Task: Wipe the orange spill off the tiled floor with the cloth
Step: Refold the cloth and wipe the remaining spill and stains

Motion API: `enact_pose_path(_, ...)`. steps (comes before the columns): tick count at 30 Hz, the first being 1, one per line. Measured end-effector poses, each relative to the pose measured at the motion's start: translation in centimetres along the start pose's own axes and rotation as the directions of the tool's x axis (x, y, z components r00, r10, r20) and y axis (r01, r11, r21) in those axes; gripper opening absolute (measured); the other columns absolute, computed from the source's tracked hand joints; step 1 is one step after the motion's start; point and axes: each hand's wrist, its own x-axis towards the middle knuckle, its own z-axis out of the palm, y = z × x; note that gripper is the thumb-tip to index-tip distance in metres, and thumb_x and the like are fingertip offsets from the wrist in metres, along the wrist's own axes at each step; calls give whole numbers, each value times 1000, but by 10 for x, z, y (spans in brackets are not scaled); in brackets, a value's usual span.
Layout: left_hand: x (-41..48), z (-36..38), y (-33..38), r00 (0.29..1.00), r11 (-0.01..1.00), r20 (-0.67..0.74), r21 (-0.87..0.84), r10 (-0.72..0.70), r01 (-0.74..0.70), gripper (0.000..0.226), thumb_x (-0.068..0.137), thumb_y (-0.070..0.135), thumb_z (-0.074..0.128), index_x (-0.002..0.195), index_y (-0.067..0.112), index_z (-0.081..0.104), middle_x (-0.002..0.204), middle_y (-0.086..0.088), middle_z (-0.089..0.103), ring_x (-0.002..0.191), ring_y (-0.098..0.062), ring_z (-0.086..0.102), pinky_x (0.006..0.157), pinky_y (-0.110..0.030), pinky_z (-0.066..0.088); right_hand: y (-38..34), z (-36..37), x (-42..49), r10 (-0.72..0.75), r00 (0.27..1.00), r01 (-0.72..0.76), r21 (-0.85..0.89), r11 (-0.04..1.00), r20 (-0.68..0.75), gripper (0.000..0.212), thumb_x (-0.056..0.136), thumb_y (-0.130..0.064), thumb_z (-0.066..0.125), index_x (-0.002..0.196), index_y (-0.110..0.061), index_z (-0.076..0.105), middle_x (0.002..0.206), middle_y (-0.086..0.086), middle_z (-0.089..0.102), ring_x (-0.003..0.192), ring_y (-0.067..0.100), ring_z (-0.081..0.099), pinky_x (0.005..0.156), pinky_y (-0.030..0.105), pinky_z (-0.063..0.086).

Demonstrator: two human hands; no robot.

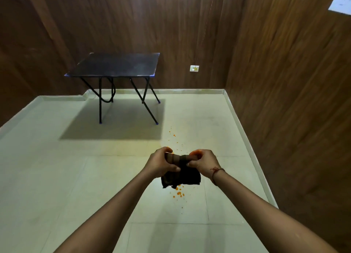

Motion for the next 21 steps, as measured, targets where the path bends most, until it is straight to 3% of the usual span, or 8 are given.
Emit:
enact_pose_path(1, 1, 6, 1, 999, 992, -30, 127, 28, -23, 48, 67, 18, 85, 110, 14, 62, 97, -1, 65, 87, -17, 61, 65, -21, 46, 0, -8, 1, -31, 1000, 31, -54, 998, -2, 20, 72, -13, 79, 89, -19, 70, 88, -2, 70, 86, 16, 65, 68, 23, 52)
enact_pose_path(3, -1, 25, 11, 997, 982, -73, 187, 28, -14, 26, 73, 17, 80, 95, 11, 68, 83, -4, 66, 74, -20, 63, 54, -20, 44, 4, -28, 0, -77, 997, 77, -113, 991, 11, 16, 74, -17, 78, 88, -18, 71, 84, -2, 69, 80, 13, 63, 59, 18, 45)
enact_pose_path(6, 6, 35, 27, 993, 993, -119, 118, 25, -11, 15, 75, 21, 78, 77, 10, 68, 66, -2, 60, 62, -21, 61, 54, -28, 49, 12, -56, 11, -120, 991, 124, -82, 989, 52, 14, 77, -21, 77, 86, -16, 67, 83, -2, 66, 78, 11, 61, 60, 19, 42)
enact_pose_path(8, 10, 34, 36, 995, 998, -83, -35, 53, -57, 22, 76, 24, 80, 69, 12, 62, 64, -4, 60, 59, -22, 64, 52, -32, 53, 18, -69, 21, -114, 986, 106, 76, 992, 120, 18, 81, -22, 76, 89, -10, 66, 85, 0, 66, 82, 14, 62, 69, 22, 47)
enact_pose_path(10, 15, 36, 46, 997, 966, -36, -245, 72, -79, 17, 83, 22, 74, 77, 12, 62, 67, -3, 63, 59, -17, 63, 50, -27, 49, 25, -78, 34, -91, 979, 38, 275, 961, 184, 23, 84, -24, 74, 97, -6, 66, 93, 5, 69, 94, 22, 65, 83, 32, 54)
enact_pose_path(12, 28, 39, 53, 997, 916, -33, -395, 63, -71, 13, 88, 21, 70, 93, 11, 64, 77, -3, 68, 66, -15, 65, 55, -25, 50, 27, -84, 45, -77, 972, -21, 409, 912, 220, 24, 87, -25, 71, 103, -8, 65, 100, 7, 71, 100, 26, 67, 84, 36, 56)
enact_pose_path(17, 87, 60, 58, 998, 782, -68, -622, -11, -34, 23, 88, 17, 69, 108, 7, 64, 90, -12, 71, 68, -28, 67, 45, -28, 49, 38, -95, 79, 2, 921, -180, 421, 889, 390, 27, 86, -16, 72, 111, -10, 65, 103, 7, 71, 95, 21, 68, 76, 32, 56)
enact_pose_path(21, 129, 82, 53, 987, 742, 163, -662, -2, 111, 43, 82, 21, 76, 119, 6, 59, 101, -23, 68, 74, -34, 68, 52, -35, 53, 51, -111, 121, 104, 907, -303, 461, 834, 408, 31, 89, -13, 67, 119, -7, 62, 115, 20, 68, 103, 39, 66, 87, 57, 54)
